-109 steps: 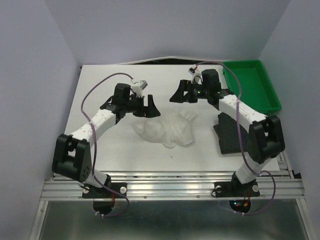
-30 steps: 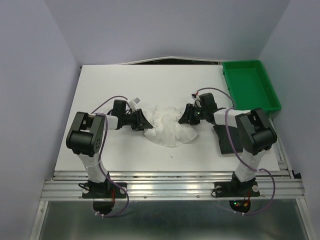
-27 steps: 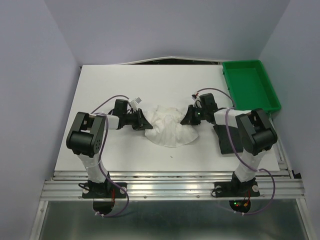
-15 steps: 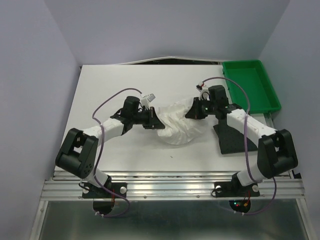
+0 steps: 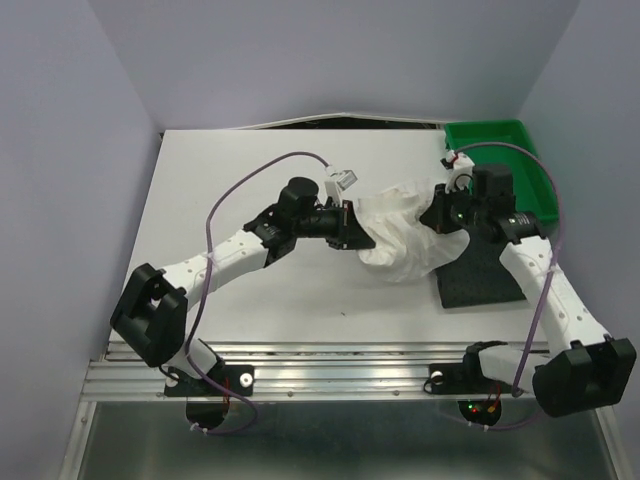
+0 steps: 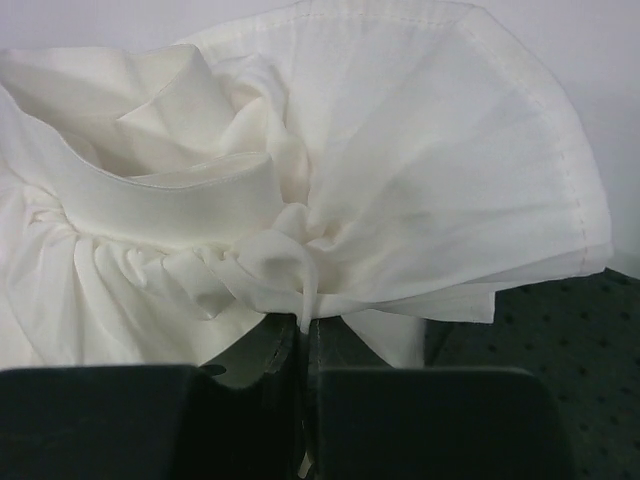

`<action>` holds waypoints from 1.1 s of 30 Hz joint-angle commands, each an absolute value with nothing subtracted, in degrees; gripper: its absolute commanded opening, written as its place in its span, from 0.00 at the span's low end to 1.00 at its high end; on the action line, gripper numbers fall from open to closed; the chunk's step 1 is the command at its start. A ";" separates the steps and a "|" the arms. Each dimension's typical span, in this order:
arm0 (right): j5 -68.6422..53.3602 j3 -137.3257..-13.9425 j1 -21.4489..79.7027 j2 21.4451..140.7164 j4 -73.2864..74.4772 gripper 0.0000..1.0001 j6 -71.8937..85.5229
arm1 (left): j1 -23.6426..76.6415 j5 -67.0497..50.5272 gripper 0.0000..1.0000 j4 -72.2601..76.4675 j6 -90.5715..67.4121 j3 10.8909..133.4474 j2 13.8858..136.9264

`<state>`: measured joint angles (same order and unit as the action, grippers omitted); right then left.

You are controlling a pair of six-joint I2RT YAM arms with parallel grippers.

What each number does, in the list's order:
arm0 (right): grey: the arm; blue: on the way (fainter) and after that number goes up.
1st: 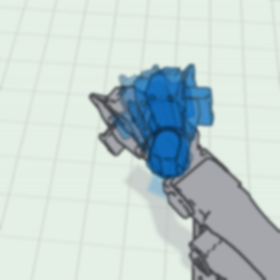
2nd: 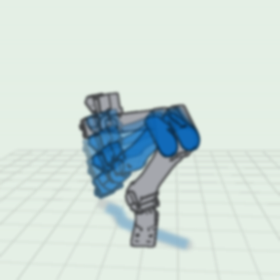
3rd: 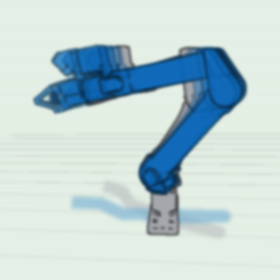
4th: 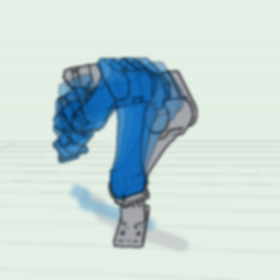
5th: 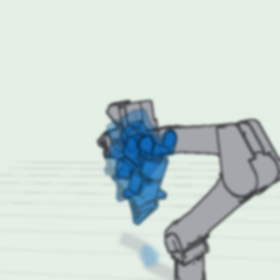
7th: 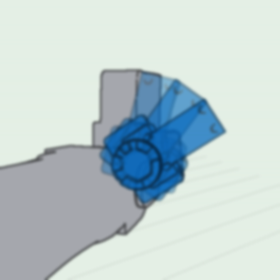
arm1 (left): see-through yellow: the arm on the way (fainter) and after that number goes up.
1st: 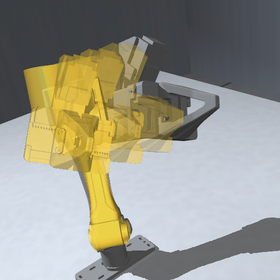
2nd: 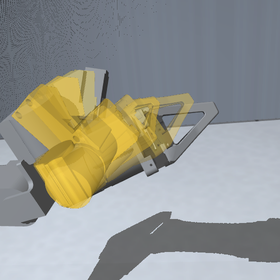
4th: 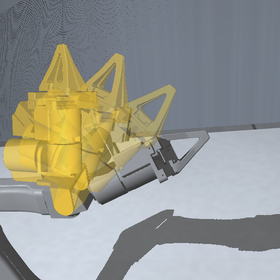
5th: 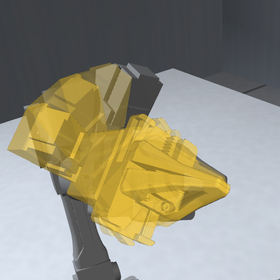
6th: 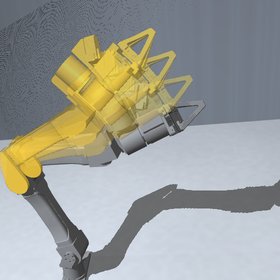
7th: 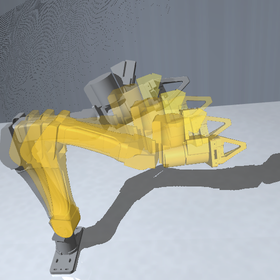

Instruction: Fold and stack the skirts

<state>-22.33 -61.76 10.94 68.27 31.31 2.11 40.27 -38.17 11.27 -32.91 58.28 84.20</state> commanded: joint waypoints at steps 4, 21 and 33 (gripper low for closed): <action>-11.27 -66.27 3.97 61.00 43.67 0.01 -9.39 | 48.06 -39.20 0.00 15.82 -34.19 69.32 92.52; -17.49 -69.26 -35.31 65.74 54.84 0.01 -37.78 | 58.80 -38.50 0.00 22.23 -38.14 94.57 119.08; -20.21 -53.53 -35.95 71.72 41.31 0.01 -38.50 | 61.35 -35.25 0.07 23.64 -42.53 92.29 125.42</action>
<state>-19.33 -54.54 -35.55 70.06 49.34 -37.26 60.40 -36.05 20.38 -40.27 91.92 125.62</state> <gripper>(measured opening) 0.057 0.048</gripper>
